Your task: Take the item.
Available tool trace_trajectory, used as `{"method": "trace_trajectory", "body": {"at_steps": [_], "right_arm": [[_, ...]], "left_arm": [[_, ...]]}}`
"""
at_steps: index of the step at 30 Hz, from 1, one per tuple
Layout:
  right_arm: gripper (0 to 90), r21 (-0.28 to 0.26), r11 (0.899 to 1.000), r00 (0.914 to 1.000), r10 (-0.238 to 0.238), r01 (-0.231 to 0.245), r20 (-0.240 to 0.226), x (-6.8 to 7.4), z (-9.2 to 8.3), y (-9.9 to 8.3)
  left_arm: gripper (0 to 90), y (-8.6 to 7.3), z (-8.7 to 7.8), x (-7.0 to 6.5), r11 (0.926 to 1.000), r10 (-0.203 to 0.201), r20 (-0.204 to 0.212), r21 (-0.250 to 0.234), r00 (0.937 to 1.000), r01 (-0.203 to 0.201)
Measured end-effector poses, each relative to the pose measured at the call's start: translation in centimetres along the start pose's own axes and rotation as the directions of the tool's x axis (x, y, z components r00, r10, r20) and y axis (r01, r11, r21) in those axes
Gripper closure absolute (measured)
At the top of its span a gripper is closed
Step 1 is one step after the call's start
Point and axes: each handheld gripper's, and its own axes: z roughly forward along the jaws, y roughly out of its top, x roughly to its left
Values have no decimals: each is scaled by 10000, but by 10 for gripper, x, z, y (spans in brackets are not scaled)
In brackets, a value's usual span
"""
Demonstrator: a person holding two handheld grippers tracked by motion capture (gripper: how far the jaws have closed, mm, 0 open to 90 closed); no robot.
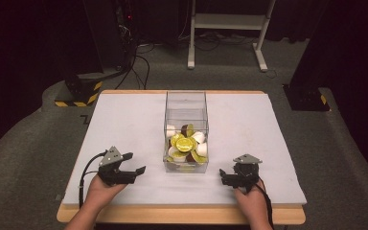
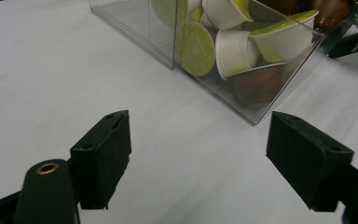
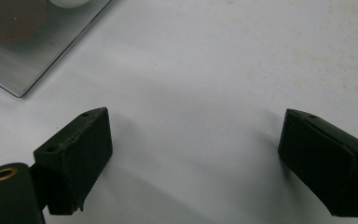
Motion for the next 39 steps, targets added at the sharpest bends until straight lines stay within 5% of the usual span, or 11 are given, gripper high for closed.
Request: {"method": "trace_trajectory", "body": {"at_steps": [39], "right_arm": [[97,-15,10000,10000,-1,1,-3,0,0,0]], "left_arm": [[180,38,17,-30,9996,-59,960,-277,9954,86]]}}
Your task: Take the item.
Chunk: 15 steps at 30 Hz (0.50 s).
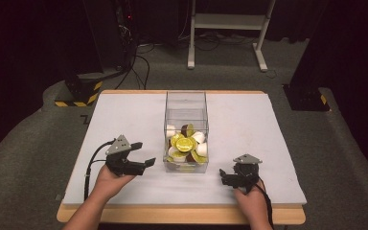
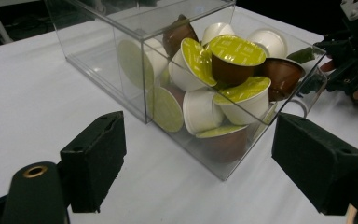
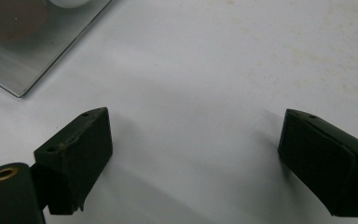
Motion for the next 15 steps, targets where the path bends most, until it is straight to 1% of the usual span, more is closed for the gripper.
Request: {"method": "trace_trajectory", "body": {"at_steps": [1,2,8,9,10,11,12,13,14,15], "right_arm": [[97,-2,10000,10000,-4,4,0,0,0,0],[97,0,10000,10000,2,-2,-2,0,0,0],[97,1,10000,10000,4,-4,-5,0,0,0],[97,0,10000,10000,4,-4,-5,0,0,0],[97,0,10000,10000,3,-3,-3,0,0,0],[97,1,10000,10000,3,-3,-5,0,0,0],[97,1,10000,10000,3,-3,-5,0,0,0],[97,1,10000,10000,3,-3,-6,0,0,0],[97,12,10000,10000,-4,4,-1,0,0,0],[97,12,10000,10000,-4,4,-1,0,0,0]], "left_arm": [[180,0,1,-1,10000,-6,3,-12,10000,6],[181,1,2,-2,10000,80,19,30,10000,-80],[182,5,8,-7,10000,42,147,-20,9999,-42],[183,5,9,-7,9999,142,183,46,9997,-142],[185,6,10,-8,10000,58,224,-31,9997,-57],[186,6,10,-8,10000,58,224,-31,9997,-57],[186,7,12,-8,9999,-58,238,-99,9997,60],[188,7,13,-8,9999,-22,256,-97,9997,25],[188,6,14,-9,9999,-96,248,-114,9996,99],[188,6,15,-9,9999,-82,265,-100,9996,85]]}}
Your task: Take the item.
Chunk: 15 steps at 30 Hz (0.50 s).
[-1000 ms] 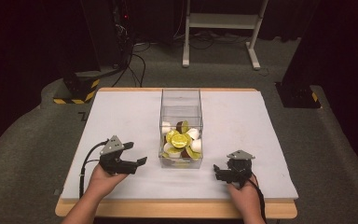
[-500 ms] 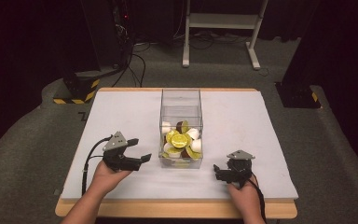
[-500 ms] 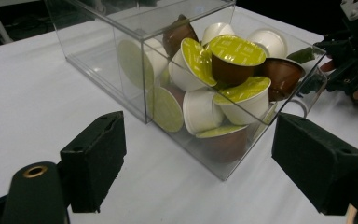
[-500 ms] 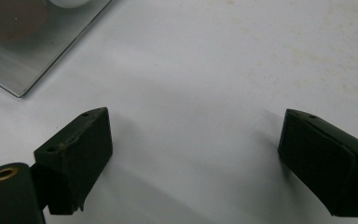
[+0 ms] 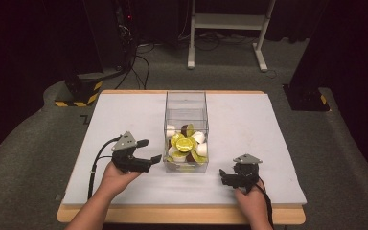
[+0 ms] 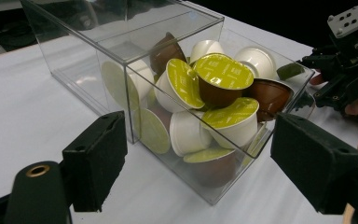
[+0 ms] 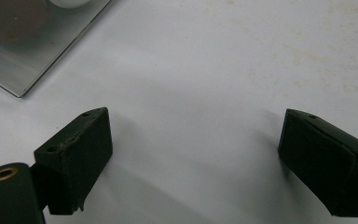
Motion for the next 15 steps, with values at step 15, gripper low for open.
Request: {"method": "trace_trajectory", "body": {"at_steps": [15], "right_arm": [[99,-15,10000,10000,0,-1,-10,0,0,0]], "left_arm": [[192,3,18,-12,10000,25,280,79,9996,-28]]}}
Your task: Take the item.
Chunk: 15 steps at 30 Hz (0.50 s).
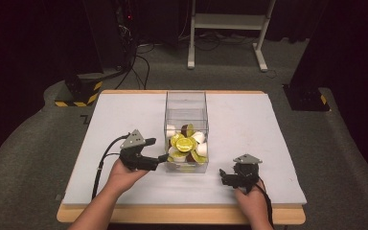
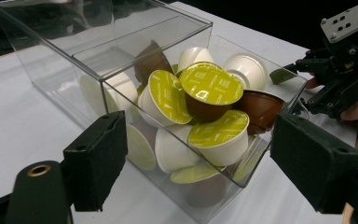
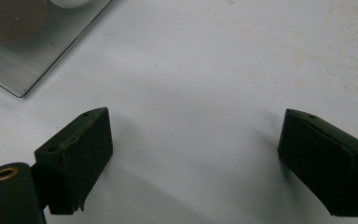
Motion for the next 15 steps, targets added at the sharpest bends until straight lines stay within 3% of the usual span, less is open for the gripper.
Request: {"method": "trace_trajectory", "body": {"at_steps": [15], "right_arm": [[101,14,10000,10000,-9,9,-10,0,0,0]], "left_arm": [[197,5,20,-9,9999,87,323,100,9994,-90]]}}
